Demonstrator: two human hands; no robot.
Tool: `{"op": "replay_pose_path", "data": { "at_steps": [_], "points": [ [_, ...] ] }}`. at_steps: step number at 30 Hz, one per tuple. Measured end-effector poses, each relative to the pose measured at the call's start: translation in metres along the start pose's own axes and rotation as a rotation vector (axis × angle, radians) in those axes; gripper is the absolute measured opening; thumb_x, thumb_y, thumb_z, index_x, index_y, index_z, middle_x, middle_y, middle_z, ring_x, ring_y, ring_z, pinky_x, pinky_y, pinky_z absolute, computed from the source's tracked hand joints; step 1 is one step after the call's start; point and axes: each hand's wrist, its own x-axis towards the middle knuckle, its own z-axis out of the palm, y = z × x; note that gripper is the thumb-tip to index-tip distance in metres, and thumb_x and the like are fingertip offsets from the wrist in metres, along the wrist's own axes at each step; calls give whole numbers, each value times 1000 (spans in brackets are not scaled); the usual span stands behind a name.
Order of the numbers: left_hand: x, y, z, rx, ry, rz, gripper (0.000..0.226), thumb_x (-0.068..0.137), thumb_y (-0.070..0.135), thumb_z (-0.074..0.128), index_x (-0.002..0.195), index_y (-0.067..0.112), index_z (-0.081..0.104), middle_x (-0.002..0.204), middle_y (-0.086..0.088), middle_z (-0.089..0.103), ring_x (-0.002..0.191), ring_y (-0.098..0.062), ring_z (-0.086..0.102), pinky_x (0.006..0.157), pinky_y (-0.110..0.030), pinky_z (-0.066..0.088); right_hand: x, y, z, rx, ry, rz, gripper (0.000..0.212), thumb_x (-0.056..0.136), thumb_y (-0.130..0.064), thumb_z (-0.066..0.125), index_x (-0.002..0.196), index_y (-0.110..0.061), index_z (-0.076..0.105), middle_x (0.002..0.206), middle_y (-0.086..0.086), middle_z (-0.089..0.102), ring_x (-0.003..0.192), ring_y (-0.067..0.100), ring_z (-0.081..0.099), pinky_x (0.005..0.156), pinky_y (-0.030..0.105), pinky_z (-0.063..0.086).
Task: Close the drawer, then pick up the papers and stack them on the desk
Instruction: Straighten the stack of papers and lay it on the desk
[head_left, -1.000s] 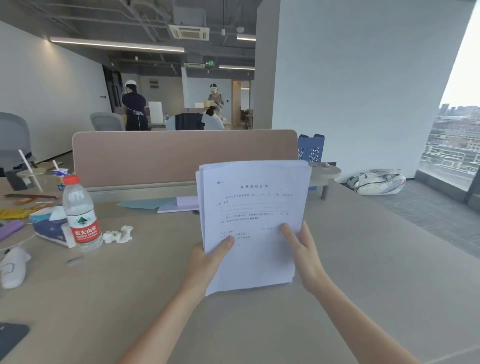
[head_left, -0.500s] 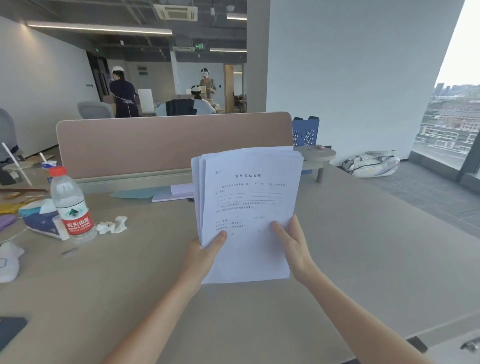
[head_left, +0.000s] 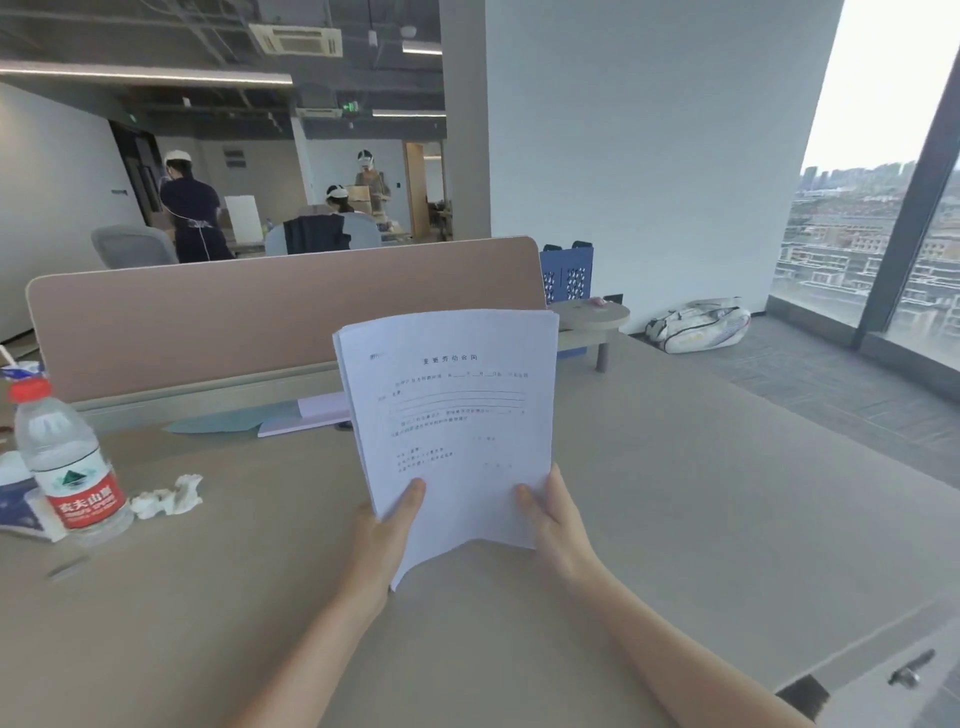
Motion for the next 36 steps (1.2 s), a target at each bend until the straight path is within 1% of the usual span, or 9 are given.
{"op": "replay_pose_path", "data": {
  "at_steps": [6, 10, 14, 18, 21, 26, 29, 32, 36],
  "points": [
    [28, 8, 12, 145, -168, -109, 12, 92, 38, 64, 91, 32, 74, 88, 17, 79, 93, -9, 72, 77, -30, 54, 19, -5, -25, -24, 175, 131, 9, 96, -13, 52, 104, -18, 54, 96, -9, 65, 87, 14, 61, 70, 26, 47],
    [38, 8, 42, 121, -181, -131, 20, 95, 40, 56, 92, 29, 73, 93, 13, 77, 90, -8, 71, 72, -28, 53, 36, 2, -55, -48, 218, 216, 21, 90, -11, 47, 104, -10, 62, 103, 17, 69, 81, 25, 62, 73, 35, 47],
    [49, -3, 85, 44, -91, -149, 23, 96, 35, 52, 93, 21, 70, 92, 4, 75, 85, -17, 71, 68, -31, 53, 53, 13, -91, -97, 244, 277, 26, 87, -6, 42, 101, -2, 63, 89, 3, 65, 80, 19, 56, 72, 34, 42],
    [63, -21, 130, 98, 18, -97, 27, 94, 27, 45, 69, 18, 46, 67, 1, 52, 61, -21, 48, 56, -31, 36, 74, 20, -130, -149, 316, 347, 27, 89, -4, 47, 100, -13, 69, 102, 8, 73, 91, 27, 68, 84, 40, 55],
    [76, -33, 160, 170, 14, -102, 30, 92, 23, 41, 63, 22, 35, 60, 1, 39, 55, -21, 36, 56, -31, 28, 93, 26, -162, -230, 339, 417, 29, 87, -6, 49, 100, -19, 71, 105, 9, 74, 100, 32, 70, 92, 49, 57],
    [103, -42, 206, 302, -1, -58, 12, 91, 11, 46, 84, 20, 45, 75, 0, 57, 64, -23, 55, 53, -28, 35, 126, 30, -207, -344, 346, 468, 36, 83, -1, 47, 97, -19, 74, 100, 13, 73, 100, 33, 70, 88, 44, 57],
    [126, -54, 228, 402, -74, -53, 34, 89, 17, 48, 120, 29, 42, 85, 0, 60, 70, -21, 60, 59, -30, 42, 145, 35, -232, -418, 339, 476, 38, 83, 0, 49, 105, -14, 76, 105, 16, 73, 102, 34, 69, 87, 41, 56],
    [143, -61, 252, 525, -191, 37, 19, 92, 20, 50, 109, 24, 58, 75, 5, 53, 67, -17, 53, 58, -28, 39, 164, 45, -254, -520, 344, 473, 39, 84, 0, 48, 107, -10, 77, 111, 17, 72, 107, 34, 65, 85, 36, 55],
    [165, -70, 282, 634, -249, 147, 17, 95, 22, 53, 94, 15, 68, 77, 1, 63, 71, -17, 58, 54, -22, 38, 190, 58, -281, -571, 387, 451, 37, 90, -4, 50, 119, -10, 72, 120, 18, 69, 114, 33, 62, 82, 27, 46]
  ]
}}
